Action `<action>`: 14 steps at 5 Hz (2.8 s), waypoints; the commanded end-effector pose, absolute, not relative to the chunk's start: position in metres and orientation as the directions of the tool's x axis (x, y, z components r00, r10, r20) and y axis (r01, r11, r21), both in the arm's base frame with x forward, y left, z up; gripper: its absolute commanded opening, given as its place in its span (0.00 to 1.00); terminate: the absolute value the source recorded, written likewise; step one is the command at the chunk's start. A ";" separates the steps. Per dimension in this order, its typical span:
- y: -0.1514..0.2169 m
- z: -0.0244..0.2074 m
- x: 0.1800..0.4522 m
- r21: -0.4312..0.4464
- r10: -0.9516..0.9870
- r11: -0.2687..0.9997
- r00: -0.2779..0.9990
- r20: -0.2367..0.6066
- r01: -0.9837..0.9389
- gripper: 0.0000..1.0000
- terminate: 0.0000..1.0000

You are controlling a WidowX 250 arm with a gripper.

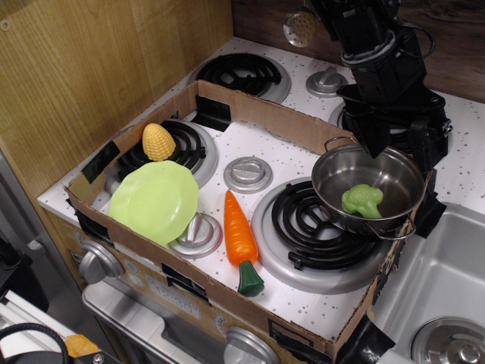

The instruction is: Put carrot on plate

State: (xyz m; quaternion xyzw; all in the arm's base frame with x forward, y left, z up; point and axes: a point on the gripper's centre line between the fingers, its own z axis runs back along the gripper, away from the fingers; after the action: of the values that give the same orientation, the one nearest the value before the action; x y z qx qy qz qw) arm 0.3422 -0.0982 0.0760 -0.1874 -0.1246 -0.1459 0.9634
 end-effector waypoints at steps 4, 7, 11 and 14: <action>-0.072 0.131 0.312 -0.172 -0.077 0.975 0.938 0.337 0.142 1.00 0.00; -0.051 0.104 0.247 -0.222 0.524 0.851 0.795 0.306 -0.476 1.00 0.00; -0.019 0.069 0.227 -0.157 0.630 0.776 0.764 0.138 -0.611 1.00 0.00; -0.010 0.032 0.235 -0.197 0.602 0.795 0.785 0.145 -0.573 1.00 0.00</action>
State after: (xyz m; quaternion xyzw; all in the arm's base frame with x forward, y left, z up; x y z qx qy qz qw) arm 0.2319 -0.0006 0.0233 -0.0727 -0.0896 0.3139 0.9424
